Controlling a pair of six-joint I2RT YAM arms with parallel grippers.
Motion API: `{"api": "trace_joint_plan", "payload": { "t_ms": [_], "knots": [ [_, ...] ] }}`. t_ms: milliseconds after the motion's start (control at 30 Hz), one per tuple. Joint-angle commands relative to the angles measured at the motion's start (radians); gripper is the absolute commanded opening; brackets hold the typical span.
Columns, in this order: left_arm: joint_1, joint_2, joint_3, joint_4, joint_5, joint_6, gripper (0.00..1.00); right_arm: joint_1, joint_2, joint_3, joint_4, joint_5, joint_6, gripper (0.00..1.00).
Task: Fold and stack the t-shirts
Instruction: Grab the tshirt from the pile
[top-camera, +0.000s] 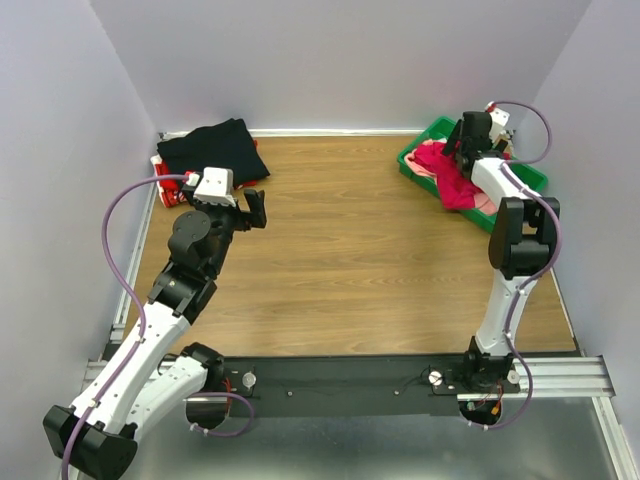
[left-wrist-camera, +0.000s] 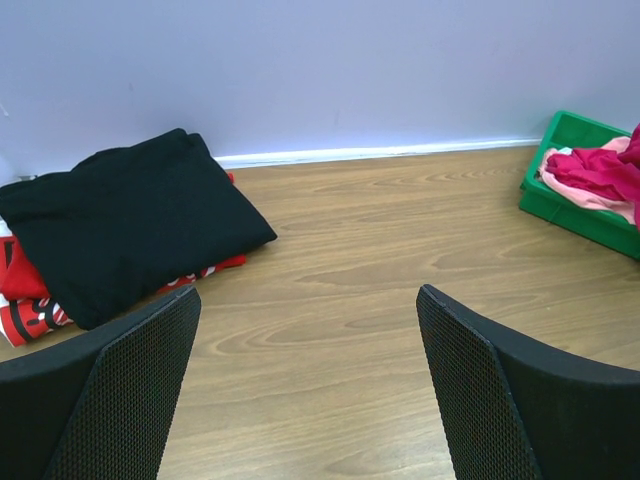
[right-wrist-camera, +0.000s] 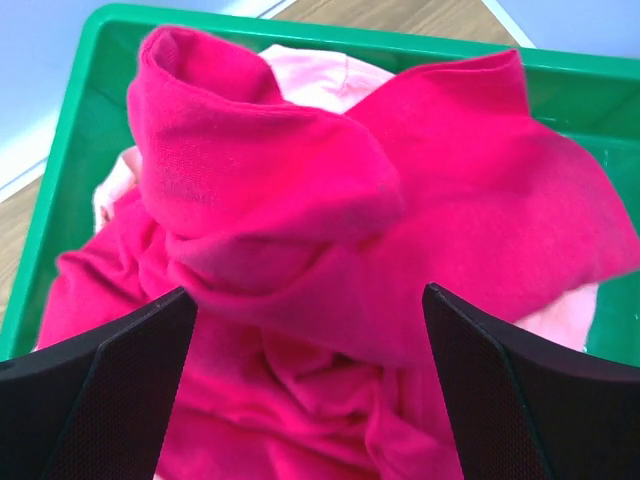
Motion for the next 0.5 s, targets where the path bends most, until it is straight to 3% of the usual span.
{"api": "trace_joint_plan", "payload": {
  "t_ms": [0,67,200,267,300,367,400,467],
  "knots": [
    [0.005,-0.007,-0.018,0.028,-0.001,-0.001,0.96,-0.002,0.068,0.091,0.008,0.032,-0.066,0.97],
    [0.004,-0.002,-0.018,0.026,-0.008,0.009,0.96,-0.004,0.093,0.107,0.017,0.031,-0.101,0.94],
    [0.004,-0.008,-0.027,0.034,-0.038,0.008,0.96,-0.002,0.09,0.135,0.019,-0.02,-0.187,0.55],
    [0.004,-0.017,-0.034,0.049,-0.062,0.006,0.96,-0.002,0.056,0.128,0.019,-0.024,-0.229,0.42],
    [0.004,-0.022,-0.044,0.054,-0.07,0.005,0.96,-0.002,0.044,0.127,0.019,-0.021,-0.238,0.25],
    [0.005,-0.031,-0.053,0.066,-0.103,-0.016,0.96,-0.002,0.012,0.112,0.019,0.0,-0.244,0.07],
    [0.004,-0.033,-0.068,0.077,-0.11,-0.018,0.96,-0.002,-0.026,0.104,0.019,0.023,-0.24,0.0],
    [0.004,-0.037,-0.082,0.09,-0.114,-0.026,0.96,-0.002,-0.074,0.081,0.019,0.019,-0.241,0.0]
  ]
}}
